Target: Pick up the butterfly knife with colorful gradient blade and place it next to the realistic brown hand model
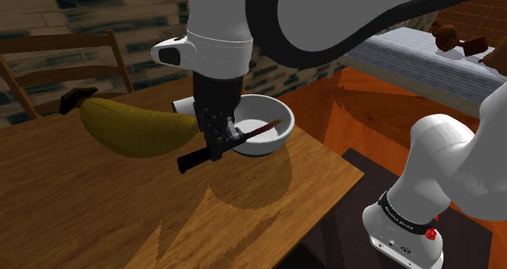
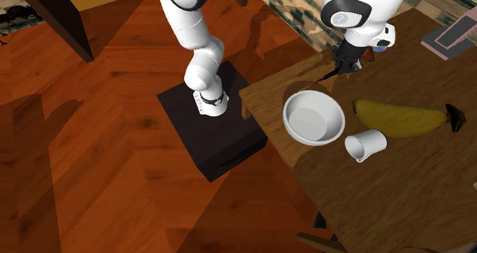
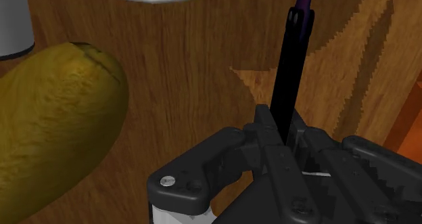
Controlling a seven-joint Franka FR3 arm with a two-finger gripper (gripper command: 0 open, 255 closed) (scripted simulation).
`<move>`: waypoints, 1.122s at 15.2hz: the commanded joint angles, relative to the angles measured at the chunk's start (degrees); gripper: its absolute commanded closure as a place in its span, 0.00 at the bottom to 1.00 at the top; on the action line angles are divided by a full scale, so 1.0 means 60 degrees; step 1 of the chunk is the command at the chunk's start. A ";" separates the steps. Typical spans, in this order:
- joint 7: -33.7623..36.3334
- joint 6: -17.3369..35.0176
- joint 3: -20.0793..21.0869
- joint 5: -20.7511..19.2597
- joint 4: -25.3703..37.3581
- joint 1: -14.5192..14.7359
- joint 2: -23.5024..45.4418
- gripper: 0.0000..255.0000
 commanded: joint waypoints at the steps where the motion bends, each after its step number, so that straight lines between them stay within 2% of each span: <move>1: 0.0268 -0.0059 0.0146 -0.0109 0.0838 0.0061 0.0754 1.00; 6: 0.0825 -0.0396 0.0369 -0.0490 0.3111 0.0244 0.2662 1.00; 12: 0.1408 -0.1272 0.0478 -0.1015 0.6429 0.0640 0.5095 1.00; 17: 0.1365 -0.0632 0.0467 -0.1002 0.5785 0.0629 0.5094 1.00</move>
